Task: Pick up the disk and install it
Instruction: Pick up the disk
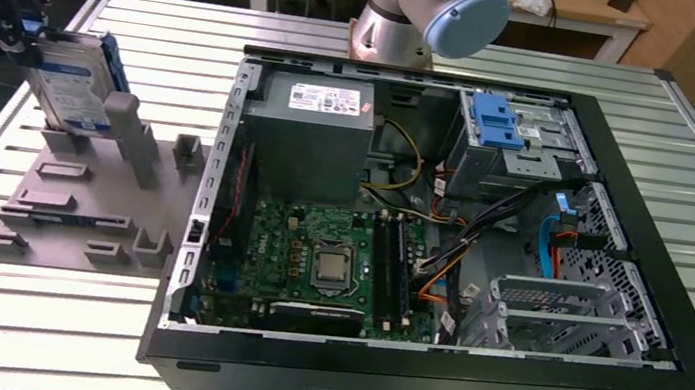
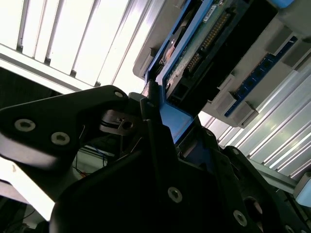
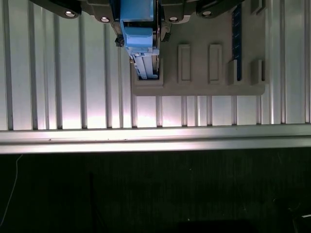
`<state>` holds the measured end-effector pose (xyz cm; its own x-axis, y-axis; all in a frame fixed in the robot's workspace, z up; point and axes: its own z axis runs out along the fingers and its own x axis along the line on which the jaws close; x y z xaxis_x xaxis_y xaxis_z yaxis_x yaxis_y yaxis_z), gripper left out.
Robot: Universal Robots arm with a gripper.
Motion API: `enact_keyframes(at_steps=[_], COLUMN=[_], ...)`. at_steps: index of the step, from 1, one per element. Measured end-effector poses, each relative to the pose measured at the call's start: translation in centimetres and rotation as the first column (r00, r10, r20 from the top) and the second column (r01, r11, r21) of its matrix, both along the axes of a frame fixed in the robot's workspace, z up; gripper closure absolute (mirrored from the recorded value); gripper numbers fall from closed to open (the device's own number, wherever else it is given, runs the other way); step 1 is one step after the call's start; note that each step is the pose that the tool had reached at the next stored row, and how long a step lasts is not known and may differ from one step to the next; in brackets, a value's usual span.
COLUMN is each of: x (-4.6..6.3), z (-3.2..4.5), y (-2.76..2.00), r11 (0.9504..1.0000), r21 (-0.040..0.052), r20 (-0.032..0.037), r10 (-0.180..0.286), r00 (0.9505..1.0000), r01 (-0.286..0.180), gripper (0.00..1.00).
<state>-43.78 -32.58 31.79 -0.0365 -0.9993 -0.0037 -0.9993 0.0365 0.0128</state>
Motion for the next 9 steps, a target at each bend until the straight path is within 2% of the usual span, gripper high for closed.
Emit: enact_keyframes(at_steps=[9], x=[0.00], z=[0.19], y=[0.00], r11=[1.0000], r21=[0.0001], r20=[0.0002], r10=[0.000], r00=[1.0000], r01=[0.000], gripper=[0.64])
